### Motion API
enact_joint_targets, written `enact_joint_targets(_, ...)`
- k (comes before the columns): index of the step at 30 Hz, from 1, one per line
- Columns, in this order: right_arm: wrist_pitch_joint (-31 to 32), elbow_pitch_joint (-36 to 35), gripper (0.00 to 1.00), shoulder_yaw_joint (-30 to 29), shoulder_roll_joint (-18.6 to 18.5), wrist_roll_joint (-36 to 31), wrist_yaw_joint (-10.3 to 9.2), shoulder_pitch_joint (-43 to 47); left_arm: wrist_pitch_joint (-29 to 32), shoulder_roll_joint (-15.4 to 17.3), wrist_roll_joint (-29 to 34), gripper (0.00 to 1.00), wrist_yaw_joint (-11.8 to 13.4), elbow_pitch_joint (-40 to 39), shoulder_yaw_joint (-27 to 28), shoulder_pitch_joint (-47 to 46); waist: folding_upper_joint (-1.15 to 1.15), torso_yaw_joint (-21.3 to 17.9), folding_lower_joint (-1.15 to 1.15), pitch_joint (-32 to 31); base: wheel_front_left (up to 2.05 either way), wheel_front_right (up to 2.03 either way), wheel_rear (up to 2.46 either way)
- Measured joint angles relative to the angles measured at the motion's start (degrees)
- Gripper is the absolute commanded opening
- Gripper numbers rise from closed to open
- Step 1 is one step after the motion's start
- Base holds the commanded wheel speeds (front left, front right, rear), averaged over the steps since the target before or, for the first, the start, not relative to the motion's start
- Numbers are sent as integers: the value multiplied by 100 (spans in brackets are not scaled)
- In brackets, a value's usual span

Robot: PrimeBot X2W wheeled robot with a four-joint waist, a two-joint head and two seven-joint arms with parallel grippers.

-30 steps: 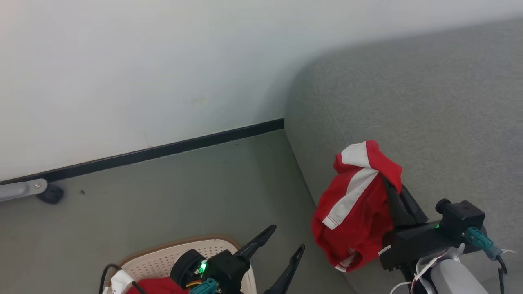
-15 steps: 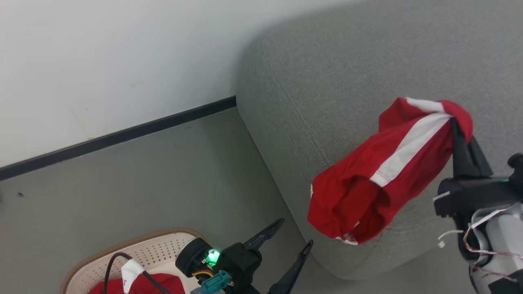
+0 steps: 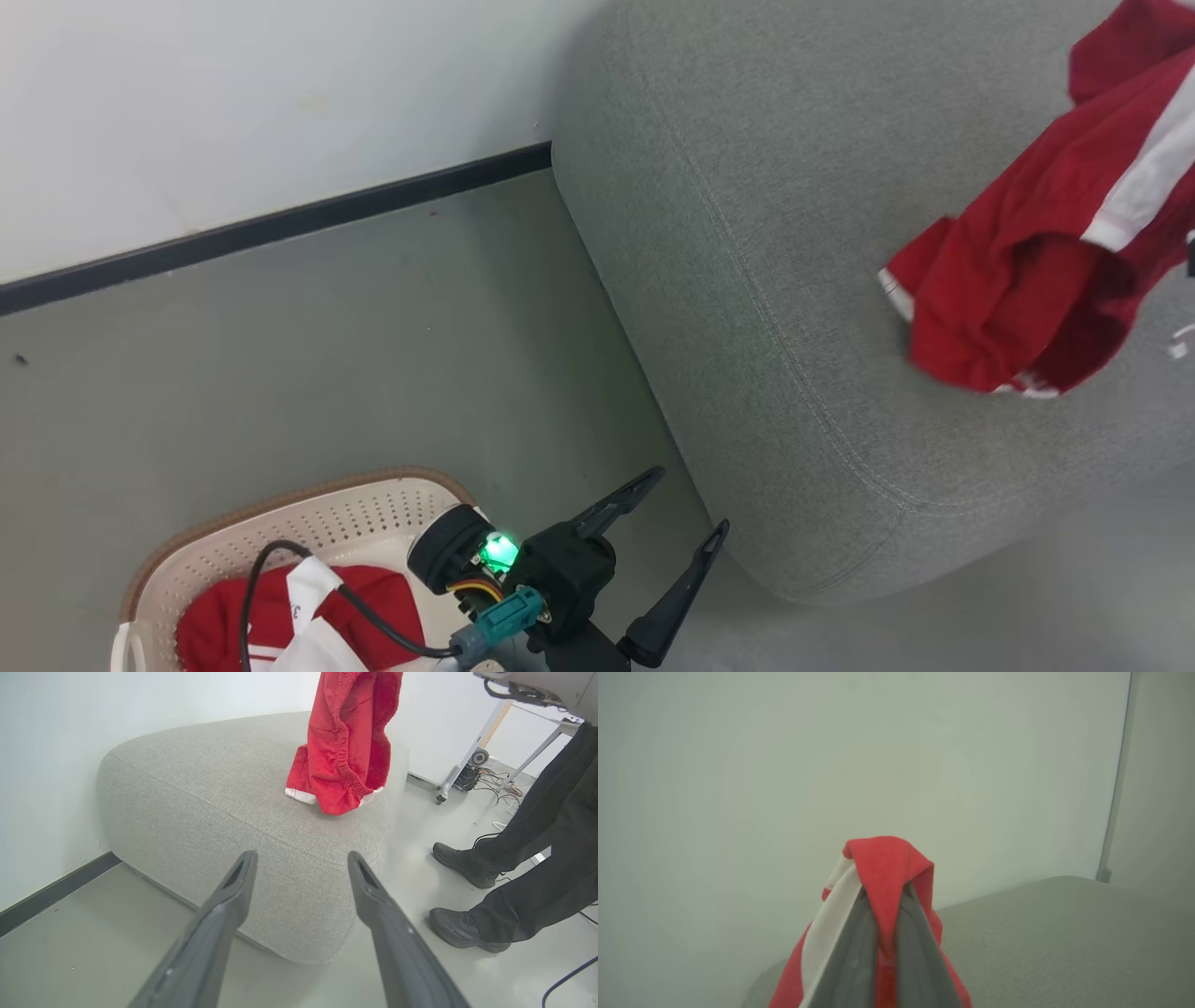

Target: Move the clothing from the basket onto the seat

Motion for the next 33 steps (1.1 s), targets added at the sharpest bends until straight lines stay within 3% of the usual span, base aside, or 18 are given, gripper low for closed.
enact_joint_targets(17, -42, 720, 0, -520, -786, 105, 140, -1301, 182, -71, 282, 100, -5, -167, -74, -522, 0, 492, 0, 830, 0, 0, 0)
enact_joint_targets(33, -42, 2049, 0, -561, -457, 223, 219, -1261, 171, -31, 338, 100, -55, -44, 20, -732, 0, 810, 0, 1444, 0, 0, 0)
